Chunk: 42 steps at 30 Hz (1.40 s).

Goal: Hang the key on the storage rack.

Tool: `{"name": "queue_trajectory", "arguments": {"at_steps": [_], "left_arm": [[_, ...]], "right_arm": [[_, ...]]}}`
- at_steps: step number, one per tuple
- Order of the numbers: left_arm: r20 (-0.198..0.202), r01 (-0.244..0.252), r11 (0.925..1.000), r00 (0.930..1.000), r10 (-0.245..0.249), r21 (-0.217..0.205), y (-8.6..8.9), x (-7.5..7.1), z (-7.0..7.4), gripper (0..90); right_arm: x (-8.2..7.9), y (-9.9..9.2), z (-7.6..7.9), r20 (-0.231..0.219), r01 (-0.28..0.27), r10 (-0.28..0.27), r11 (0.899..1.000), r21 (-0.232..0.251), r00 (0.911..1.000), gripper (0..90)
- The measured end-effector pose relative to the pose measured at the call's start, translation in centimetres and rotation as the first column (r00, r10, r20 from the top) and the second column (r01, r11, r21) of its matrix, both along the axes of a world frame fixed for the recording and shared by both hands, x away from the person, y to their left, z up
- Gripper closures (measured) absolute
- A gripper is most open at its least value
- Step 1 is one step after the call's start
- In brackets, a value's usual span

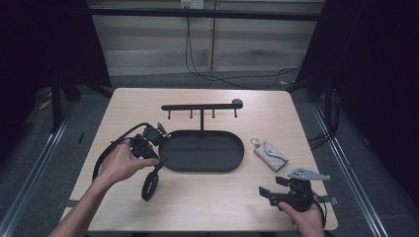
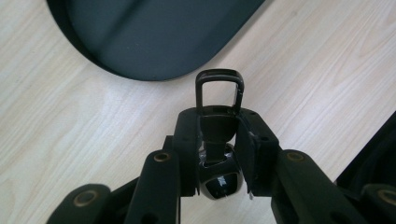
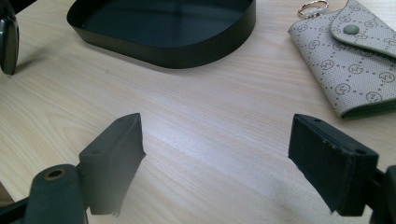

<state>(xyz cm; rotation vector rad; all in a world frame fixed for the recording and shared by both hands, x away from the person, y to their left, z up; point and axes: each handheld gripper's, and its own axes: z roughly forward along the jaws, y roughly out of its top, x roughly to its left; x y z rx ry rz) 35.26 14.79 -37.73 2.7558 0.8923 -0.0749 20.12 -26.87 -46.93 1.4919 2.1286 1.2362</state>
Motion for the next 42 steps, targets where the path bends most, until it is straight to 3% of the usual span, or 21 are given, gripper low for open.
{"name": "queue_trajectory", "arguments": {"at_steps": [7,10,13,19,21,37,42], "left_arm": [[0.029,-0.012,0.9999,0.9995,0.013,-0.01,0.5,-0.1,1.1,70.8],[0.044,-0.041,0.9989,0.9982,0.04,0.023,0.7,0.1,1.3,70.9],[0.047,-0.058,0.9983,0.9972,0.058,-0.007,1.1,0.2,1.8,70.8],[0.057,-0.045,0.999,0.9974,0.044,0.002,1.3,0.1,2.6,70.9],[0.074,-0.077,0.997,0.9943,0.077,-0.008,1.4,0.1,2.7,70.9],[0.057,-0.103,0.9947,0.9931,0.103,-0.006,2.1,0.2,4.0,70.8],[0.059,-0.089,0.996,0.9942,0.089,-0.001,2.1,0.2,4.5,70.8]], "right_arm": [[0.1,-0.1,-0.1,-0.01,0.008,-0.008,1.0,-0.01,0.9999,17.5],[0.1,0.0,-0.1,-0.01,0.007,-0.007,1.0,-0.01,0.9999,17.5],[0.1,0.0,-0.1,-0.008,0.006,-0.006,1.0,-0.014,1.0,17.7],[0.1,0.0,-0.1,-0.011,0.005,-0.006,1.0,-0.015,0.9999,17.7],[0.1,0.0,-0.1,-0.011,0.006,-0.006,1.0,-0.015,0.9999,17.7],[0.1,0.0,-0.1,-0.015,0.002,-0.002,1.0,-0.02,0.9999,17.8],[0.1,0.0,-0.1,-0.021,0.001,-0.001,1.0,-0.02,0.9998,17.9]]}}
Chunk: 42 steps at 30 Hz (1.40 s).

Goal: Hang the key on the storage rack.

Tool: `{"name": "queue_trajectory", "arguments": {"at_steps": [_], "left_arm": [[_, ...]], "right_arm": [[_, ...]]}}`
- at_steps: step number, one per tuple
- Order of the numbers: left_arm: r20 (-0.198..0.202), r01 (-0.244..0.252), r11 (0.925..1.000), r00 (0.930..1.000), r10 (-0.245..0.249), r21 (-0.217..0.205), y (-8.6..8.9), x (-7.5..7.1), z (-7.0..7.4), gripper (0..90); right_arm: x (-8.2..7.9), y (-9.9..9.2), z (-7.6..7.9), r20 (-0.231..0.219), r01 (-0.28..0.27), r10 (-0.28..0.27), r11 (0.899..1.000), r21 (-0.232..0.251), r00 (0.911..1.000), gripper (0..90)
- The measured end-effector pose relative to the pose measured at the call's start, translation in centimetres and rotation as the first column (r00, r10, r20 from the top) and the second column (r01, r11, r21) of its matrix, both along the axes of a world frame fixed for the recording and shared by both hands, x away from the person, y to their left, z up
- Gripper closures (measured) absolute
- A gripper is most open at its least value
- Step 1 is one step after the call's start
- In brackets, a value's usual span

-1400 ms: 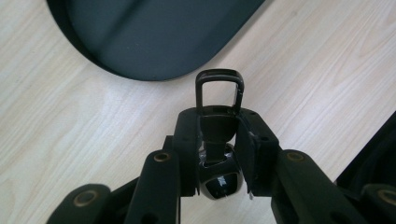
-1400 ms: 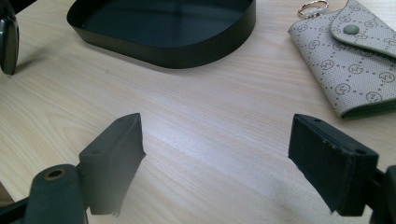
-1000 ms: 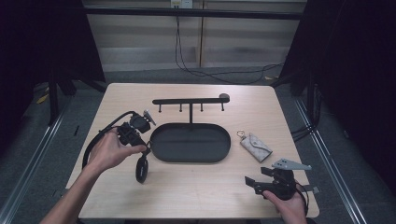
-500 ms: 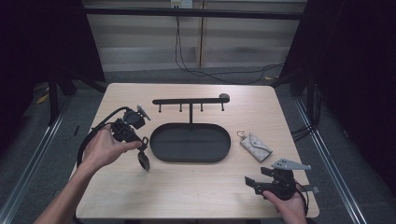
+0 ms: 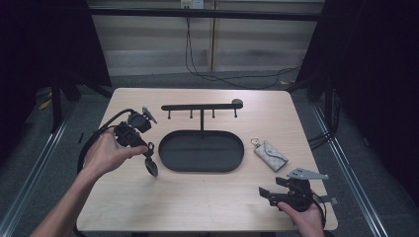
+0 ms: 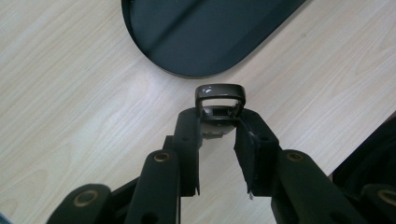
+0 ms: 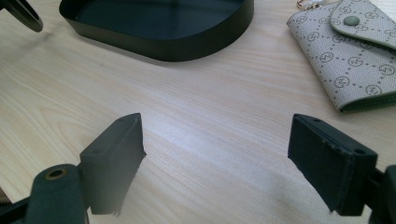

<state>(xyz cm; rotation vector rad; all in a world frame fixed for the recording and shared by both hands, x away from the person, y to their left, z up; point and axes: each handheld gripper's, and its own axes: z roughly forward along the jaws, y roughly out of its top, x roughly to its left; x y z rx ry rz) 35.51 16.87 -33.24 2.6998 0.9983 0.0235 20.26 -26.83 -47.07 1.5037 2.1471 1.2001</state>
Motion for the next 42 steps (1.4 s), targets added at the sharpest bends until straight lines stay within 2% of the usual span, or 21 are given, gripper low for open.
{"name": "queue_trajectory", "arguments": {"at_steps": [13,15,22,28,31,35,36,42], "left_arm": [[0.001,-0.016,0.9999,0.9999,0.016,0.006,0.0,0.2,1.3,70.8],[-0.025,-0.006,1.0,0.9997,0.006,0.0,0.0,0.4,1.3,70.8],[-0.04,-0.013,0.9999,0.9991,0.013,0.007,-0.4,0.9,1.7,70.8],[-0.038,-0.009,0.9996,0.9992,0.01,0.025,-0.6,1.4,2.7,70.9],[-0.036,-0.018,0.9998,0.9992,0.018,0.011,-0.7,1.7,3.3,70.9],[-0.052,-0.005,0.9998,0.9987,0.006,0.018,-1.1,2.1,3.6,70.9],[-0.05,-0.008,1.0,0.9987,0.008,0.003,-1.2,2.2,3.6,70.9],[-0.047,0.008,0.9999,0.9989,-0.007,0.013,-2.0,2.4,4.0,70.8]], "right_arm": [[0.0,0.0,0.0,-0.005,-0.002,0.002,1.0,0.001,1.0,18.0],[0.0,0.0,0.0,-0.005,-0.003,0.003,1.0,0.0,1.0,18.1],[0.0,0.0,-0.1,-0.003,-0.005,0.005,1.0,-0.002,1.0,18.1],[0.0,0.0,0.0,-0.006,-0.004,0.004,1.0,-0.001,1.0,18.1],[0.1,0.1,-0.1,-0.007,-0.007,0.007,1.0,-0.007,0.9999,18.6],[0.1,0.1,-0.1,-0.007,-0.009,0.009,1.0,-0.01,0.9999,18.6],[0.0,0.1,-0.1,-0.008,-0.008,0.008,1.0,-0.009,0.9999,18.6],[0.1,0.1,-0.1,-0.011,-0.005,0.005,1.0,-0.008,0.9999,18.6]]}}
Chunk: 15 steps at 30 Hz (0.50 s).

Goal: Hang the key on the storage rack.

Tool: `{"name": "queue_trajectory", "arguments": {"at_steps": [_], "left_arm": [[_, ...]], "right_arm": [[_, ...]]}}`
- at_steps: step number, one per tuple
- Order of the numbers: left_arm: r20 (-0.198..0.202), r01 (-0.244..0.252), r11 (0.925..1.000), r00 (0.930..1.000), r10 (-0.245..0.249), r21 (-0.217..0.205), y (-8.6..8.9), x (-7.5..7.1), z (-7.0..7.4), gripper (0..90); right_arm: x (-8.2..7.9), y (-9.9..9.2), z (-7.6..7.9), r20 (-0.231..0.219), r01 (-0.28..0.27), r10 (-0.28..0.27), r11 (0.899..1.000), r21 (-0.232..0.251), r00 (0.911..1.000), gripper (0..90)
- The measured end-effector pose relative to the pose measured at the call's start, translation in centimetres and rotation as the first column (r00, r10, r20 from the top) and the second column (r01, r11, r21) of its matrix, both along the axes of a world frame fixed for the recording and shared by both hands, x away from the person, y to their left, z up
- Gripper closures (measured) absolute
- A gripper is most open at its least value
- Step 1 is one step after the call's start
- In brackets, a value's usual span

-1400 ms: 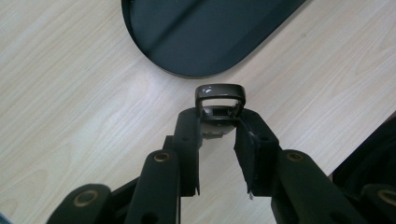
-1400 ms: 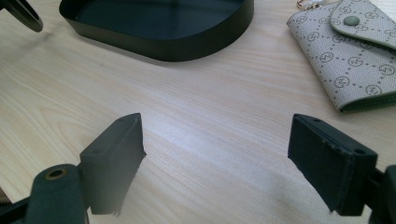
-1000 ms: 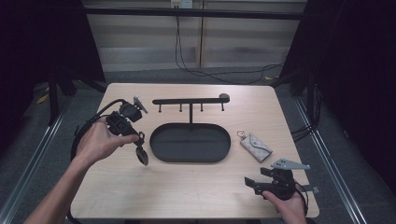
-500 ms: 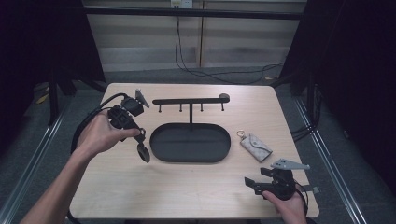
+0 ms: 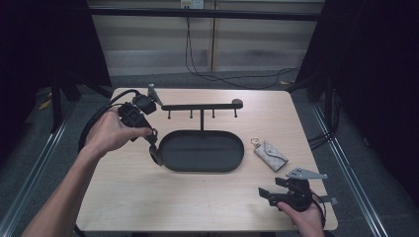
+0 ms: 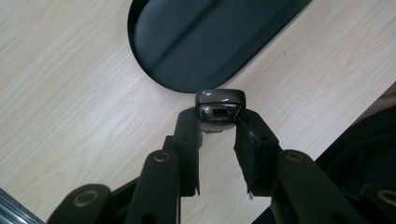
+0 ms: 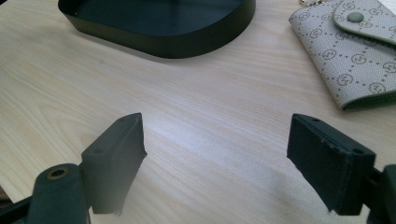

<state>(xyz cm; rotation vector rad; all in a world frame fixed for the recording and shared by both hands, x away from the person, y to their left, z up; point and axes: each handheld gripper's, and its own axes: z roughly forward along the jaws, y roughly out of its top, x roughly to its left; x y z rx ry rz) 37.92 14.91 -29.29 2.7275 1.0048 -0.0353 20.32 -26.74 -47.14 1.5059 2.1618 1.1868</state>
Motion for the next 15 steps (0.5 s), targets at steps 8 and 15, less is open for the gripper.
{"name": "queue_trajectory", "arguments": {"at_steps": [8,15], "left_arm": [[-0.009,-0.015,0.9999,0.9998,0.015,-0.006,-0.6,0.9,0.0,70.8],[-0.017,-0.015,0.9999,0.9997,0.015,-0.006,-1.4,1.7,0.3,70.9]], "right_arm": [[0.0,0.0,0.0,0.001,-0.003,0.003,1.0,0.002,1.0,18.6],[0.0,0.0,0.0,0.002,-0.004,0.004,1.0,0.003,1.0,18.6]]}}
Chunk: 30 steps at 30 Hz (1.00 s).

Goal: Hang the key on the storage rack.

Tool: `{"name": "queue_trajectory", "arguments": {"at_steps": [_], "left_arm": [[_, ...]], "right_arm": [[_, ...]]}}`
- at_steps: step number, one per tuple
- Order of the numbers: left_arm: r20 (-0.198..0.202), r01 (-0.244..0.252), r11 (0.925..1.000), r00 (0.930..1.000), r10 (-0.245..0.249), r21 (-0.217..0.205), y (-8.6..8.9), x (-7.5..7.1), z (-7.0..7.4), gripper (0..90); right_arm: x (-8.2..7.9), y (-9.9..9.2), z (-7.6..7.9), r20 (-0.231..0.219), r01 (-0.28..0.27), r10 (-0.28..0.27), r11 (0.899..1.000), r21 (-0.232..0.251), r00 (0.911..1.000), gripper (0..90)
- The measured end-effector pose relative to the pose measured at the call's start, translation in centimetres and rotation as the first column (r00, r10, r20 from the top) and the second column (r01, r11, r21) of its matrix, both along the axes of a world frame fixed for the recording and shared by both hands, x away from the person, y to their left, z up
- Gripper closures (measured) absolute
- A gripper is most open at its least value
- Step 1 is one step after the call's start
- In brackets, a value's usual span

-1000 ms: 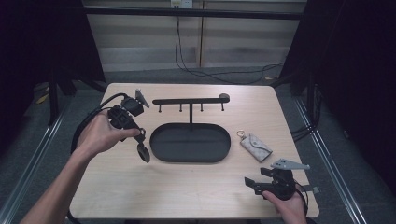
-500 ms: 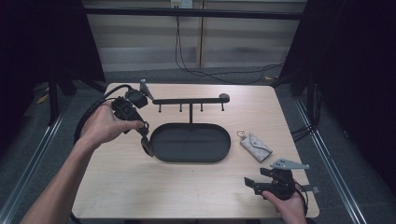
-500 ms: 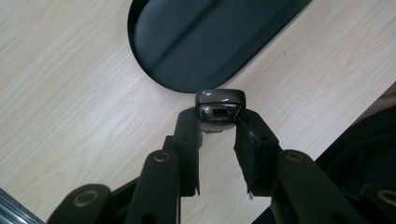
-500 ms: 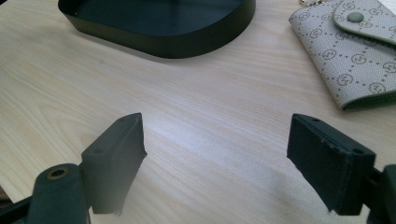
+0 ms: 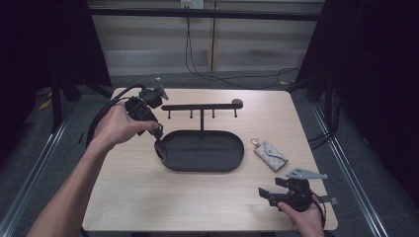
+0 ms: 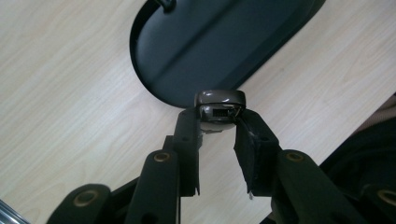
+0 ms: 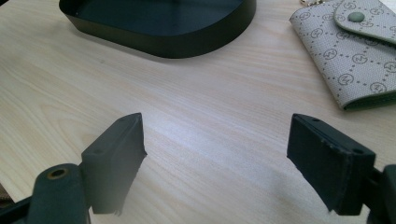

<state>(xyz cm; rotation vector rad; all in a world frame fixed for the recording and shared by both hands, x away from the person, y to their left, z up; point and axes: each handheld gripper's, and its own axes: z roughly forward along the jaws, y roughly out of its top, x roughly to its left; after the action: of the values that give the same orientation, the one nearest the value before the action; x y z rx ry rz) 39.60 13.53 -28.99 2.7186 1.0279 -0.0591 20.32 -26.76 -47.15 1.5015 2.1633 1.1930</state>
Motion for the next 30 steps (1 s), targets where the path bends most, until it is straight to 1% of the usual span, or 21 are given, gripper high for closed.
{"name": "queue_trajectory", "arguments": {"at_steps": [1,2,3,4,10,13,16,19,22,26,27,28,30], "left_arm": [[0.002,-0.004,1.0,1.0,0.004,-0.003,-0.2,0.0,0.1,70.9],[0.003,0.001,1.0,1.0,-0.001,0.005,-0.3,0.1,0.2,70.9],[-0.001,0.008,1.0,1.0,-0.008,0.004,-0.4,0.2,0.2,70.8],[0.005,0.003,1.0,1.0,-0.003,0.005,-0.6,0.3,0.4,70.8],[0.003,0.003,1.0,1.0,-0.003,0.006,-1.3,0.9,0.8,70.8],[0.0,0.001,0.9999,1.0,-0.001,0.017,-1.6,1.3,0.8,70.9],[-0.007,-0.003,0.9997,1.0,0.003,0.023,-1.8,1.8,0.5,70.9],[-0.004,-0.015,0.9989,0.9999,0.015,0.045,-2.1,2.2,-0.2,70.9],[-0.018,-0.022,0.9986,0.9996,0.023,0.048,-2.2,2.7,-0.9,70.8],[-0.021,-0.044,0.9981,0.9988,0.045,0.044,-2.3,3.3,-1.2,70.9],[-0.028,-0.04,0.9981,0.9988,0.041,0.048,-2.4,3.5,-1.3,70.8],[-0.031,-0.056,0.9973,0.9979,0.057,0.048,-2.5,3.5,-1.4,70.8],[-0.022,-0.048,0.9959,0.9985,0.05,0.076,-2.6,3.9,-1.4,70.9]], "right_arm": [[0.0,0.0,0.0,0.001,-0.001,0.001,1.0,0.0,1.0,18.6],[0.0,0.0,0.0,0.001,-0.001,0.001,1.0,0.001,1.0,18.6],[0.0,0.0,0.0,0.001,-0.001,0.001,1.0,0.002,1.0,18.6],[0.0,0.0,0.0,0.001,-0.001,0.001,1.0,0.002,1.0,18.6],[0.0,0.0,0.0,0.001,-0.003,0.003,1.0,0.004,1.0,18.6],[0.0,0.0,0.0,0.001,-0.002,0.002,1.0,0.007,1.0,18.6],[-0.1,-0.1,0.0,0.002,-0.005,0.005,1.0,0.006,1.0,18.6],[-0.1,-0.1,0.0,0.002,-0.006,0.006,1.0,0.007,1.0,18.6],[-0.1,-0.1,0.0,0.002,-0.007,0.007,1.0,0.007,1.0,18.6],[-0.1,-0.1,0.1,0.002,-0.007,0.007,1.0,0.008,1.0,18.6],[-0.1,-0.1,0.1,0.002,-0.007,0.007,1.0,0.008,1.0,18.6],[-0.1,-0.1,0.1,0.001,-0.007,0.007,1.0,0.008,1.0,18.6],[-0.1,-0.1,0.0,0.002,-0.009,0.009,1.0,0.009,1.0,18.6]]}}
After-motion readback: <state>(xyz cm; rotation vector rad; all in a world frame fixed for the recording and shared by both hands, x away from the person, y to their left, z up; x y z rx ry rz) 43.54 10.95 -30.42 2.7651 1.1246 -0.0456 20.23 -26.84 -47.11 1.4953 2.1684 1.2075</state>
